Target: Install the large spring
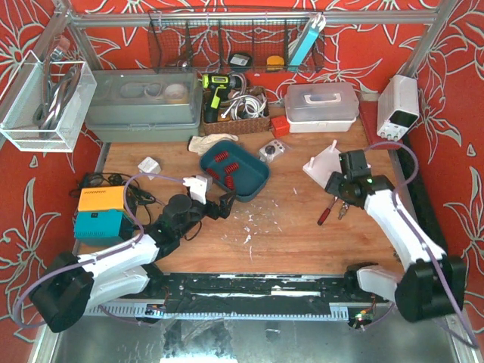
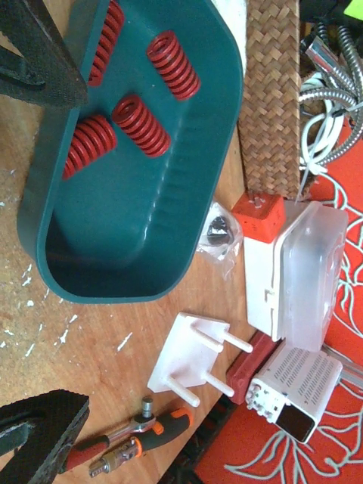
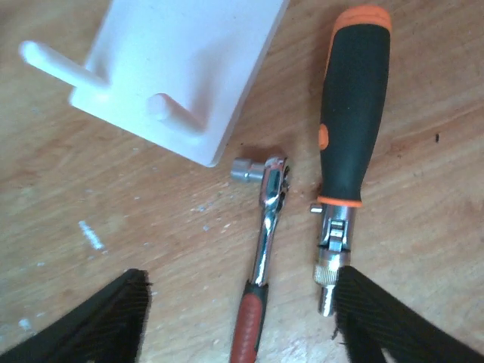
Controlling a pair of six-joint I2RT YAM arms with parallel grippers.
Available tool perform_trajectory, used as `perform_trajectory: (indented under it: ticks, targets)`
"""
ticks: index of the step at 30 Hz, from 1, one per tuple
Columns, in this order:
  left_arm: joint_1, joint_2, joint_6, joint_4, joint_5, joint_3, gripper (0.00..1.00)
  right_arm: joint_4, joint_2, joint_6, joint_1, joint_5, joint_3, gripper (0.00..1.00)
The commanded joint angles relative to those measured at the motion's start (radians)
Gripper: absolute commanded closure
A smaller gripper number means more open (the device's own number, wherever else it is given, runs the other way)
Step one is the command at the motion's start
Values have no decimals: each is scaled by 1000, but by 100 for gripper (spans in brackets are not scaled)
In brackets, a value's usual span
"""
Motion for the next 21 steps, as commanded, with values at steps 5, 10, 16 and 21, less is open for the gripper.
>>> perform_trajectory:
  ticks: [5, 10, 16, 21]
  targets:
    - [-7, 54, 6, -54, -72, 37, 0, 88, -328, -185, 7, -169, -182, 1]
    - [-7, 94, -7, -136, -165, 97, 0, 188, -381, -174, 7, -268, -252, 1]
    - [-7, 216, -38, -204, -200, 220, 4, 274, -361, -244, 7, -405, -269, 1]
    - [-6, 353, 28, -289, -253, 393, 25, 292, -366, -289, 11, -447, -240, 1]
